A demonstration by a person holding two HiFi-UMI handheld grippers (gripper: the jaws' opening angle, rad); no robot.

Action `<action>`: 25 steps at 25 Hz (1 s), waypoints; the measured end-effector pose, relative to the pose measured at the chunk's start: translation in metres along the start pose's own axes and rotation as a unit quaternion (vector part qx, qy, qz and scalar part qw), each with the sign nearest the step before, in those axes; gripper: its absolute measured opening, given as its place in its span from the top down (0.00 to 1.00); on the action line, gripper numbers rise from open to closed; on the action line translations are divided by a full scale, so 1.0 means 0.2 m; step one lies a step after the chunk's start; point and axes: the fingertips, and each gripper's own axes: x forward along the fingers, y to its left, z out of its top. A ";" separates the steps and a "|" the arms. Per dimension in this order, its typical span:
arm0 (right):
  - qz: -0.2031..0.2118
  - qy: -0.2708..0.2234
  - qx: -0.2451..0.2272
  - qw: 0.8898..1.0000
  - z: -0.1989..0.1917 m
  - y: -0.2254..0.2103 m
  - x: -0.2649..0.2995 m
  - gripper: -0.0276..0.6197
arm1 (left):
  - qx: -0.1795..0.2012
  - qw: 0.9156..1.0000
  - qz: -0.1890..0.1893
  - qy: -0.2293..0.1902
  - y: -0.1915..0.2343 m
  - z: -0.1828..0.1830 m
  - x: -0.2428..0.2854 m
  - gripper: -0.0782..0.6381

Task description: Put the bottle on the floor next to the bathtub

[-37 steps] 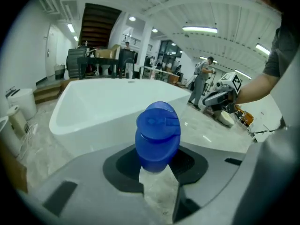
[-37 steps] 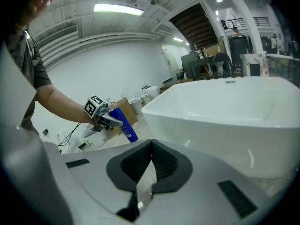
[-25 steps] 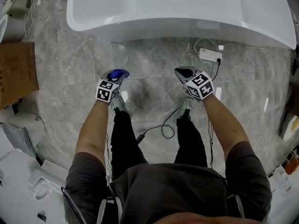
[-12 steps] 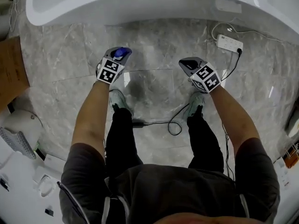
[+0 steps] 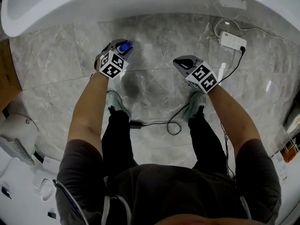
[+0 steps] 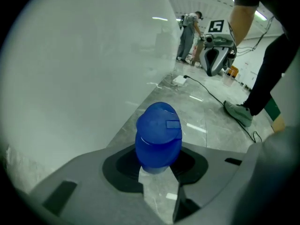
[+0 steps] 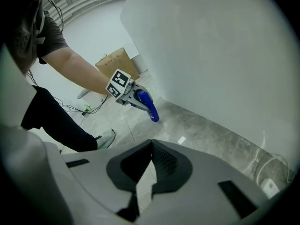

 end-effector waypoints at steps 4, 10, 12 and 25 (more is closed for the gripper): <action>0.007 0.004 0.004 1.000 -0.02 0.02 0.04 0.97 | 0.061 0.998 -0.007 0.031 -0.03 -0.05 0.07 0.69; 0.018 0.015 0.011 1.000 -0.07 0.04 0.08 0.97 | 0.086 0.996 -0.016 0.030 -0.03 -0.06 0.10 0.69; 0.020 0.017 0.012 1.000 -0.07 0.05 0.08 0.97 | 0.090 0.995 -0.016 0.046 -0.02 -0.08 0.10 0.69; 0.033 0.013 -0.003 0.999 -0.02 0.10 0.08 0.97 | 0.034 0.998 0.005 0.055 0.00 -0.17 0.01 0.52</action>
